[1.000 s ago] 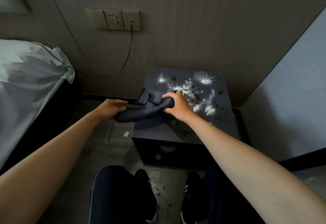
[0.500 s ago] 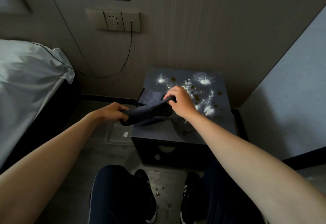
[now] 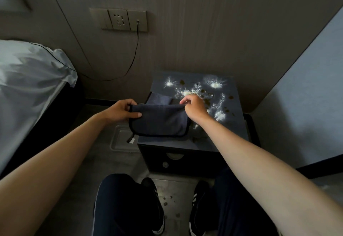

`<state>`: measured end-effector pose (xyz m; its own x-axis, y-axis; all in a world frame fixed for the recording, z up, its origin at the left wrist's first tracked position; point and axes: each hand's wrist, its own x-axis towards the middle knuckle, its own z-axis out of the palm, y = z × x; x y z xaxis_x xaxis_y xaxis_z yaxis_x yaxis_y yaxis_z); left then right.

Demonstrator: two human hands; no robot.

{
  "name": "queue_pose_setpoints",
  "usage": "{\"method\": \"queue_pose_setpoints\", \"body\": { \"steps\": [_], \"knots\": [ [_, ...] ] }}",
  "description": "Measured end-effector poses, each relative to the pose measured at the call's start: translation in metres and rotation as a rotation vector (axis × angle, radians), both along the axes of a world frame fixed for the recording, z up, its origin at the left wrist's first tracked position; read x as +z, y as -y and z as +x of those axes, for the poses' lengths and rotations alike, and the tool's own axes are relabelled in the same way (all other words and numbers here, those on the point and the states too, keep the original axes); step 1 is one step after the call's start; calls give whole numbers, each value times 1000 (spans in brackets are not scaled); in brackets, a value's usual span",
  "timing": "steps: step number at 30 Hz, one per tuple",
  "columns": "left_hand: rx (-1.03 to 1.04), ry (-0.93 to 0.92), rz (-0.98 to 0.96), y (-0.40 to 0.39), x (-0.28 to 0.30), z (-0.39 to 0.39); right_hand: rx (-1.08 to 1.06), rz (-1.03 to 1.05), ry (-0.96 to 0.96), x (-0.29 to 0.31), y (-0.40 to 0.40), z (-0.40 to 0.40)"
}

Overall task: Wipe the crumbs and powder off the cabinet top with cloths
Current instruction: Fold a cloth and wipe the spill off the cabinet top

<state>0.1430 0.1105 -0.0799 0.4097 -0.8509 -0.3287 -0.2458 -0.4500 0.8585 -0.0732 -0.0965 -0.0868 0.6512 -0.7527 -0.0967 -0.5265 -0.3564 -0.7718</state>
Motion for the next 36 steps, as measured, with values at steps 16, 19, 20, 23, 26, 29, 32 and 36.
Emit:
{"method": "queue_pose_setpoints", "body": {
  "steps": [16,19,20,23,26,29,32,36],
  "knots": [
    [126,854,131,15,-87,-86,73,-518,-288,-69,-80,0],
    [87,981,244,20,-100,-119,70,-387,-335,-82,-112,12],
    [65,998,276,21,-107,-124,66,-321,-369,-88,-117,15],
    [40,916,329,21,-125,-125,76,-275,-411,-106,-120,17],
    [7,939,380,20,-134,-126,75,-321,-408,-118,-119,13],
    [39,953,387,24,-135,-129,54,-399,-390,-124,-116,7],
    [82,941,395,34,-135,-136,55,-432,-389,-127,-105,2],
    [68,943,402,51,-135,-152,48,-472,-414,-132,-87,-14]
  ]
}}
